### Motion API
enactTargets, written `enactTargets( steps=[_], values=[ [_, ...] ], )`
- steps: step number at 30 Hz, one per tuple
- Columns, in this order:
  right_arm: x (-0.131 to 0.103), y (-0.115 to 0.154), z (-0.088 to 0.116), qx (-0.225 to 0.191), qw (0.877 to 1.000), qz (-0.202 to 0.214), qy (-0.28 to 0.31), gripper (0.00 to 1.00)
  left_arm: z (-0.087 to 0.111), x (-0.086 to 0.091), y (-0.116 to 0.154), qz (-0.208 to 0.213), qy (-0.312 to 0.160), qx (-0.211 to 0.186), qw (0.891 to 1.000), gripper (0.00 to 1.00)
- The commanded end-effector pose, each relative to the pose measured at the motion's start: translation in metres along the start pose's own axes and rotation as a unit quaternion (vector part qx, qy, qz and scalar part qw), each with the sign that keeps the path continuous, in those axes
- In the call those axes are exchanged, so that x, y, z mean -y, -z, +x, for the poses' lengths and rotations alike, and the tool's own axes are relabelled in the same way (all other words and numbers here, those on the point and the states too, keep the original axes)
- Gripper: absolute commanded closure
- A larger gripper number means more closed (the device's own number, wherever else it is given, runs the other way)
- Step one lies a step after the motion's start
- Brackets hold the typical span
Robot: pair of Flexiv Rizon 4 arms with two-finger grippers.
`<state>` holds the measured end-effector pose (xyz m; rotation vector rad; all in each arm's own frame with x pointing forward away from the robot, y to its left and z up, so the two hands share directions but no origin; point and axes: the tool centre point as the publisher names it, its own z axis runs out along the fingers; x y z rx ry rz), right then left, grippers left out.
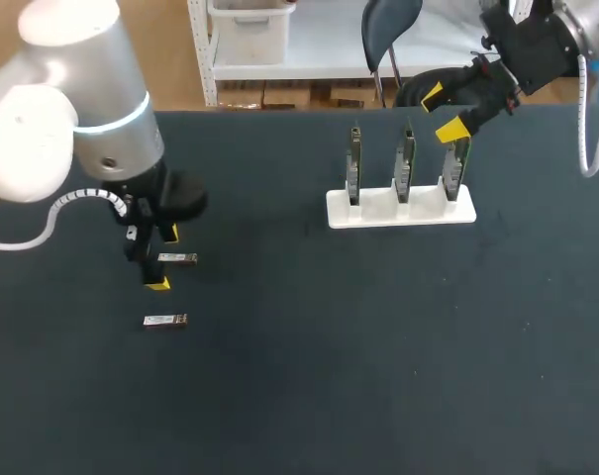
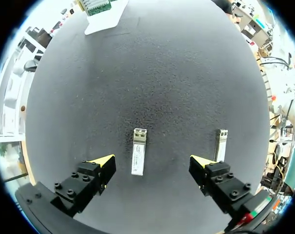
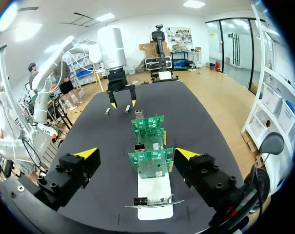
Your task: Pick up the optical module with the left hand, and insert it into the network port with the right hand.
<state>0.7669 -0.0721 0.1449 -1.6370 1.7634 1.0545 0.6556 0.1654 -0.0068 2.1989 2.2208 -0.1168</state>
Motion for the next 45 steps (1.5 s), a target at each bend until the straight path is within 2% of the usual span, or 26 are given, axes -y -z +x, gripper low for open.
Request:
enactTargets(
  steps=[1, 21, 22, 23, 24, 45],
  values=[
    [-0.0023, -0.0005, 0.0003, 0.000, 1.000, 0.003, 0.001, 0.00, -0.0020, -0.0036, -0.0031, 0.006, -0.003, -0.008, 1.000, 0.00],
    [-0.0023, -0.0005, 0.0003, 0.000, 1.000, 0.003, 0.001, 0.00, 0.0033, -0.0016, -0.0096, 0.015, -0.003, -0.027, 1.000, 0.00],
    [-0.0023, -0.0005, 0.0003, 0.000, 1.000, 0.003, 0.001, 0.00, 0.0036, -0.0019, -0.0098, 0.015, -0.002, -0.026, 1.000, 0.18],
    [-0.0023, -0.0005, 0.0003, 0.000, 1.000, 0.003, 0.001, 0.00, 0.0040, -0.0025, -0.0104, 0.015, -0.001, -0.026, 1.000, 0.69],
    [-0.0023, -0.0005, 0.0003, 0.000, 1.000, 0.003, 0.001, 0.00, 0.0042, -0.0026, -0.0107, 0.014, -0.001, -0.026, 1.000, 1.00],
    [-0.0023, -0.0005, 0.0003, 0.000, 1.000, 0.003, 0.001, 0.00, -0.0026, -0.0087, -0.0080, 0.009, -0.008, -0.026, 1.000, 1.00]
  ],
)
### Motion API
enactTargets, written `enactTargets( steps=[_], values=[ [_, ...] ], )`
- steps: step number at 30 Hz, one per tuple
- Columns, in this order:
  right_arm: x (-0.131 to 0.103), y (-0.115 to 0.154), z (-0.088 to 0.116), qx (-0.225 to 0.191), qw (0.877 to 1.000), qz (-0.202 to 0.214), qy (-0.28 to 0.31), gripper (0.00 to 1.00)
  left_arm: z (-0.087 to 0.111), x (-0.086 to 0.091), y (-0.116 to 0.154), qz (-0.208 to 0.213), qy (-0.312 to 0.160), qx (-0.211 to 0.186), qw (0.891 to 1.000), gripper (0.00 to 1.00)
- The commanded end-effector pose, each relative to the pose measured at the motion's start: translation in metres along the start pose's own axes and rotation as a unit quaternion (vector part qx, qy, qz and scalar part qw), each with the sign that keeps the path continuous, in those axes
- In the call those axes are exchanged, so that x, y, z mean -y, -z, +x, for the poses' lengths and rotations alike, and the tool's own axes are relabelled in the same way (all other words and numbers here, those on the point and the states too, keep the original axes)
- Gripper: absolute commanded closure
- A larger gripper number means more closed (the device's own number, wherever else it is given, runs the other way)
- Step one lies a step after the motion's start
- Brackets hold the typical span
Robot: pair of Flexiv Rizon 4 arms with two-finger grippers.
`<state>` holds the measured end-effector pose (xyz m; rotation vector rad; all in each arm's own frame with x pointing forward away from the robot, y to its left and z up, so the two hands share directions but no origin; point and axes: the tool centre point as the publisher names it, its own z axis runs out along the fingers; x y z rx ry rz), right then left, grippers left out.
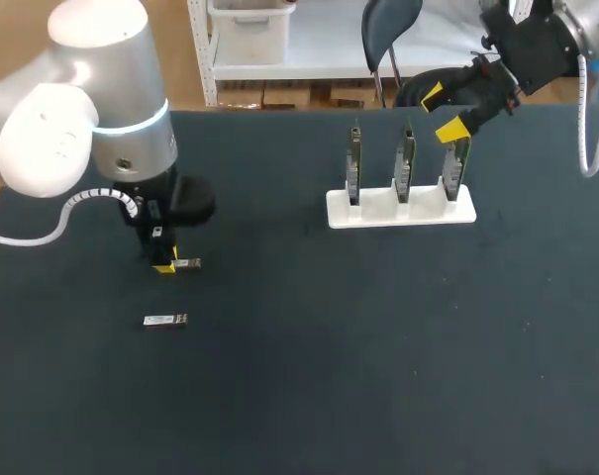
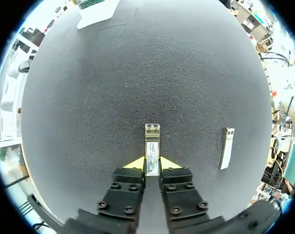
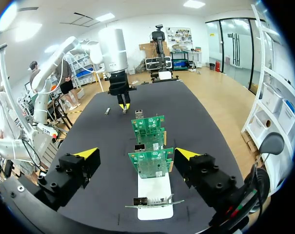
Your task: Pick up the optical module with the left hand, and insert it into the network port with the right hand.
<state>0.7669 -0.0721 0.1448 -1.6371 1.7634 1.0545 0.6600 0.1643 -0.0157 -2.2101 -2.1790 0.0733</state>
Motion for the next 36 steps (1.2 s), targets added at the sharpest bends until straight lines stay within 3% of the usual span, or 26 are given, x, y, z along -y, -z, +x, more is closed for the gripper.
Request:
enactTargets(
  steps=[1, 3, 6, 9, 10, 12, 15, 17, 19, 25, 29, 36],
  values=[
    [-0.002, 0.000, 0.000, 0.000, 1.000, 0.003, 0.001, 0.00, -0.003, -0.005, 0.002, -0.001, 0.009, 0.007, 1.000, 1.00],
    [-0.002, 0.000, 0.000, 0.000, 1.000, 0.003, 0.001, 0.00, -0.005, -0.010, 0.006, -0.007, 0.029, 0.027, 0.999, 1.00],
    [-0.002, 0.000, 0.000, 0.000, 1.000, 0.003, 0.001, 0.00, -0.012, -0.026, 0.020, -0.022, 0.083, 0.089, 0.992, 1.00],
    [-0.002, 0.000, 0.000, 0.000, 1.000, 0.003, 0.001, 0.00, -0.023, -0.047, 0.041, -0.048, 0.126, 0.159, 0.978, 1.00],
    [-0.002, 0.000, 0.000, 0.000, 1.000, 0.003, 0.001, 0.00, -0.027, -0.055, 0.050, -0.055, 0.140, 0.187, 0.971, 1.00],
    [-0.002, 0.000, 0.000, 0.000, 1.000, 0.003, 0.001, 0.00, -0.039, -0.075, 0.073, -0.075, 0.177, 0.268, 0.944, 1.00],
    [-0.002, 0.000, 0.000, 0.000, 1.000, 0.003, 0.001, 0.00, -0.057, -0.095, 0.103, -0.106, 0.183, 0.343, 0.915, 1.00],
    [-0.002, 0.000, 0.000, 0.000, 1.000, 0.003, 0.001, 0.00, -0.073, -0.112, 0.129, -0.128, 0.188, 0.406, 0.885, 1.00],
    [-0.002, 0.000, 0.000, 0.000, 1.000, 0.003, 0.001, 0.00, -0.088, -0.124, 0.152, -0.143, 0.184, 0.455, 0.859, 1.00],
    [-0.002, 0.000, 0.000, 0.000, 1.000, 0.003, 0.001, 0.00, -0.141, -0.144, 0.200, -0.166, 0.134, 0.547, 0.809, 1.00],
    [-0.002, 0.000, 0.000, 0.000, 1.000, 0.003, 0.001, 0.00, -0.173, -0.149, 0.216, -0.157, 0.111, 0.589, 0.785, 1.00],
    [-0.002, 0.000, 0.000, 0.000, 1.000, 0.003, 0.001, 0.00, -0.220, -0.146, 0.234, -0.139, 0.060, 0.628, 0.763, 1.00]
  ],
)
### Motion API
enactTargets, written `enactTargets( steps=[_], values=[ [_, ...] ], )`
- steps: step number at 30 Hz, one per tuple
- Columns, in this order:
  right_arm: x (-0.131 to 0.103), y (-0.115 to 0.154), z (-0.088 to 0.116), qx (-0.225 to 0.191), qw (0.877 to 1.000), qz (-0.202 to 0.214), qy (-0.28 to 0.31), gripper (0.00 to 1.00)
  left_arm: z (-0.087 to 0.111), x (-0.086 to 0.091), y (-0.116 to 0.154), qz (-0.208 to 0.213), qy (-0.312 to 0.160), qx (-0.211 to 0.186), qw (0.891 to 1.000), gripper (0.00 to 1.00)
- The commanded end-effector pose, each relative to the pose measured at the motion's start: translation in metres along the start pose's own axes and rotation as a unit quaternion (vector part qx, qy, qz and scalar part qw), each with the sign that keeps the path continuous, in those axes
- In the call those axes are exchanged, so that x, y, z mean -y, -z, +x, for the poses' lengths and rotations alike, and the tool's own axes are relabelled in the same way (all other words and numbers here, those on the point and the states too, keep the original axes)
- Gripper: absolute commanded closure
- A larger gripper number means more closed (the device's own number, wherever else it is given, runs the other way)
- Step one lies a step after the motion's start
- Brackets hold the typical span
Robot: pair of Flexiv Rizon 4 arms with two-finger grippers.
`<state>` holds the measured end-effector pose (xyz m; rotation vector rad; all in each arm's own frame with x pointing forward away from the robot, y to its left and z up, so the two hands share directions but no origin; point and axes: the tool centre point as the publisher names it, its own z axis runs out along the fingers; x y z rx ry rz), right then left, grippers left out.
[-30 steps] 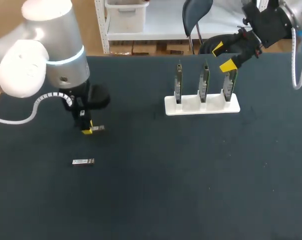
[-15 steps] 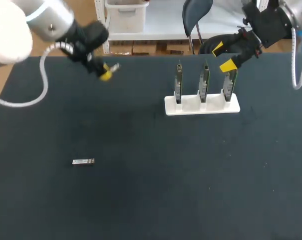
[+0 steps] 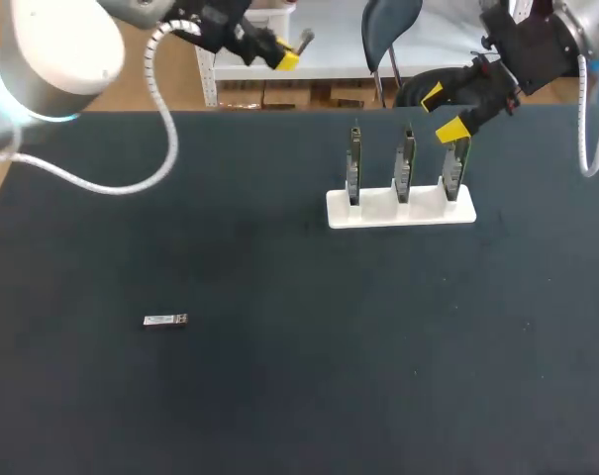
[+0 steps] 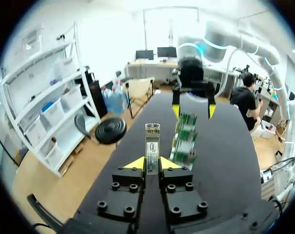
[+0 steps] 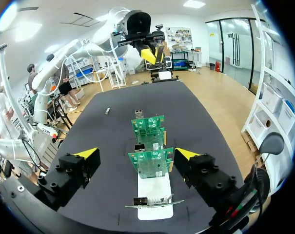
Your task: Pick up the optical module with the left hand, and insert it into the network port with the right hand.
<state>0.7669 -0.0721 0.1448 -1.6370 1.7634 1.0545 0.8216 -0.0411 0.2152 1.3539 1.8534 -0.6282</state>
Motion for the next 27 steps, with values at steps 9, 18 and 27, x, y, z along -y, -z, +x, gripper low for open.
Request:
enactTargets(
  steps=[9, 18, 27],
  values=[
    [-0.002, 0.000, 0.000, 0.000, 1.000, 0.003, 0.001, 0.00, -0.037, 0.038, -0.032, 0.082, -0.043, 0.288, 0.953, 1.00],
    [-0.002, 0.000, 0.000, 0.000, 1.000, 0.003, 0.001, 0.00, -0.050, 0.061, -0.066, 0.135, -0.045, 0.297, 0.944, 1.00],
    [-0.002, 0.000, 0.000, 0.000, 1.000, 0.003, 0.001, 0.00, -0.057, 0.069, -0.082, 0.150, -0.036, 0.306, 0.939, 1.00]
  ],
)
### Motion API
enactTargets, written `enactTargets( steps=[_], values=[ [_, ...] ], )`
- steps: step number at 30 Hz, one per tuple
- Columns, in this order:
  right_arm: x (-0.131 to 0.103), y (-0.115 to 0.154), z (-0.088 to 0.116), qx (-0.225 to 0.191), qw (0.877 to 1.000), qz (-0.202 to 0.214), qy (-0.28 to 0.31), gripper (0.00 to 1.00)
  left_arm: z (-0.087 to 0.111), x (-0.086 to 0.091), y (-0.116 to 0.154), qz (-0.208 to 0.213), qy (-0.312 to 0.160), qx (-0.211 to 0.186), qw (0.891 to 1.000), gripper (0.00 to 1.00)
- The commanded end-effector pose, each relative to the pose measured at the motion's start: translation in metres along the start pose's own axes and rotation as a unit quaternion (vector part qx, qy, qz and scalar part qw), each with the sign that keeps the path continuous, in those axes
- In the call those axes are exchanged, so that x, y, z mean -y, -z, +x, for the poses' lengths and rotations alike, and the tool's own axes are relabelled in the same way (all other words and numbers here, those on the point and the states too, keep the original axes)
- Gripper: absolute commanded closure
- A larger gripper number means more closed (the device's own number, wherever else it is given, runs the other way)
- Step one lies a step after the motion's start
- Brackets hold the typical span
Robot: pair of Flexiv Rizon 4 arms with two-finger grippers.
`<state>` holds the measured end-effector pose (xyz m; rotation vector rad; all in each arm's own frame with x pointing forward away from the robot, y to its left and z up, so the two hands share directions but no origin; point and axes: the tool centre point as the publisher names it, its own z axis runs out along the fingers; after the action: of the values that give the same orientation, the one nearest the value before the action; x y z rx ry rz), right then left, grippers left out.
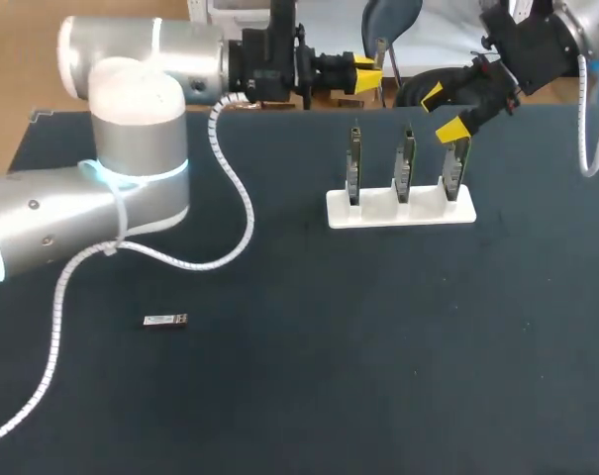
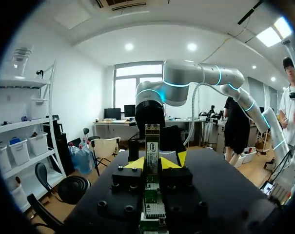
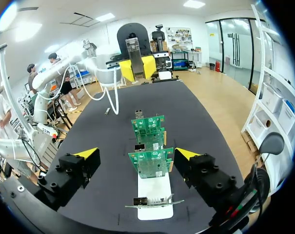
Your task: Pick up the optical module with the left hand, and insert it into the network port with the right hand.
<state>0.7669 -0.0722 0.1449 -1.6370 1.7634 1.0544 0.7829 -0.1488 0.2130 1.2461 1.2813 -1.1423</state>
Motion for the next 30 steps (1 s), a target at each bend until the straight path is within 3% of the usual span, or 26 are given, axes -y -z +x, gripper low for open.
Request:
enactTargets(
  steps=[1, 30],
  values=[
    [-0.002, 0.000, 0.000, 0.000, 1.000, 0.003, 0.001, 0.00, 0.003, -0.005, -0.012, 0.007, -0.002, 0.028, 1.000, 1.00],
    [-0.002, 0.000, 0.000, 0.000, 1.000, 0.003, 0.001, 0.00, 0.019, 0.006, -0.041, -0.002, 0.004, 0.010, 1.000, 1.00]
  ],
)
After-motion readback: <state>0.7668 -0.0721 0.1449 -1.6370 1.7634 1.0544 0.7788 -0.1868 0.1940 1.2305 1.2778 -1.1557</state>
